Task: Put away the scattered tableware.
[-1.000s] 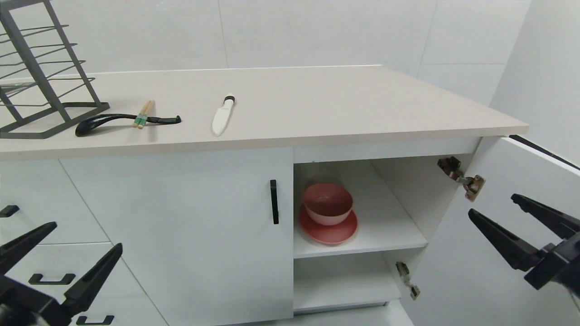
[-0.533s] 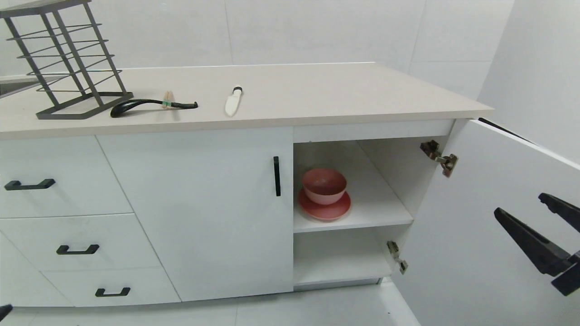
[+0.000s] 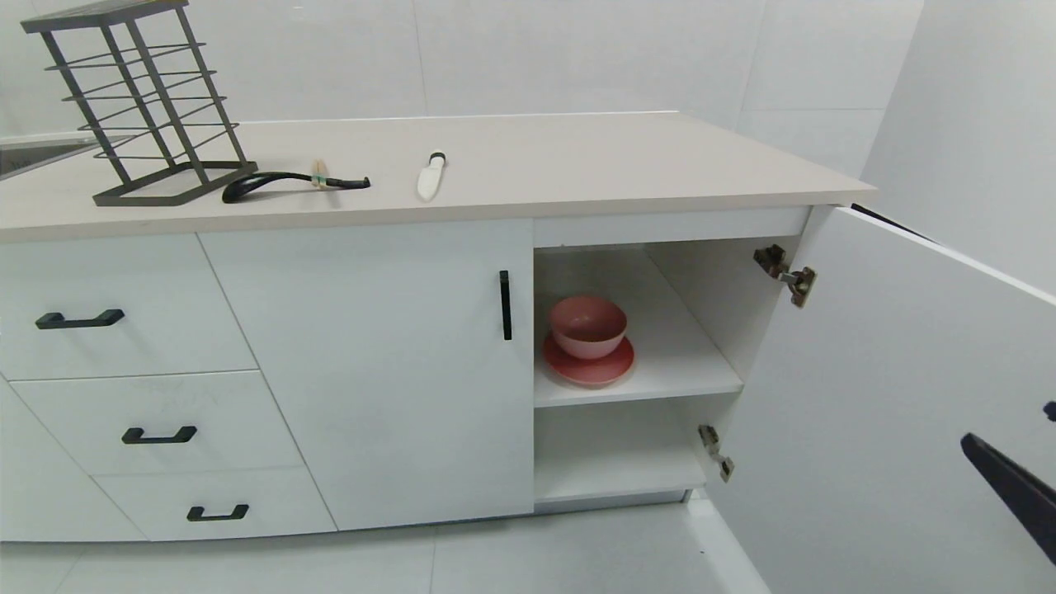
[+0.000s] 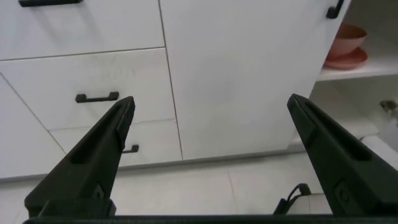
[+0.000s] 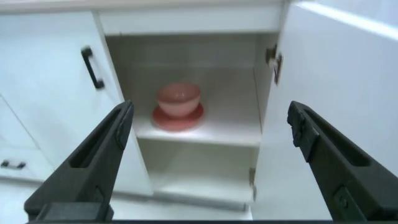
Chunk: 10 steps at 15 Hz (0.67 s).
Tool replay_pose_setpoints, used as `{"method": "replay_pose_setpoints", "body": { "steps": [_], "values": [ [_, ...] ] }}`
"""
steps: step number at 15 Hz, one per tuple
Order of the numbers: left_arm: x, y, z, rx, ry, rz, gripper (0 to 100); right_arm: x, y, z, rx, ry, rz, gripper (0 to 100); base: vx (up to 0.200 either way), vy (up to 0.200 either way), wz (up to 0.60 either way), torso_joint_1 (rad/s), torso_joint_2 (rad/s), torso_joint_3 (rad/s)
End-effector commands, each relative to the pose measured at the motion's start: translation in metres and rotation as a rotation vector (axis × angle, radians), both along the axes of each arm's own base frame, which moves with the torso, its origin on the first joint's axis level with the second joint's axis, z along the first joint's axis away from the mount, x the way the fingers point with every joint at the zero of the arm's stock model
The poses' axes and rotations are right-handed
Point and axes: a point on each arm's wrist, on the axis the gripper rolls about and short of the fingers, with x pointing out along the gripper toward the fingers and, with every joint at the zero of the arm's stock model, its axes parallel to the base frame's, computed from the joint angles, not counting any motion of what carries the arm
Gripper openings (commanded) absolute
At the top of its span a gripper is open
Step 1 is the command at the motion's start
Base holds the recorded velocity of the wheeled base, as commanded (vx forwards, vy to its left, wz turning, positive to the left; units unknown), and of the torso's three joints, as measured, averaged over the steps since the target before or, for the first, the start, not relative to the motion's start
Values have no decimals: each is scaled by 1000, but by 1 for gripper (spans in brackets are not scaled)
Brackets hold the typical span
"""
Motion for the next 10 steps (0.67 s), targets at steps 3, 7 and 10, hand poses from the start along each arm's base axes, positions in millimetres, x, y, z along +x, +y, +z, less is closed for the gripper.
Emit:
{"method": "replay_pose_setpoints", "body": {
  "steps": [3,7,10],
  "values": [
    [-6,-3,-2,-10,-73,4,100,-57,-12,-21,-13,-62,-62,100,0,0,0,0,0,0],
    [-7,-3,-2,41,-87,-36,100,-91,-11,-64,-74,-42,-37,100,0,0,0,0,0,0],
    [-7,-3,-2,50,-89,-29,100,-90,-11,-63,-60,-39,-39,100,0,0,0,0,0,0]
  ]
}}
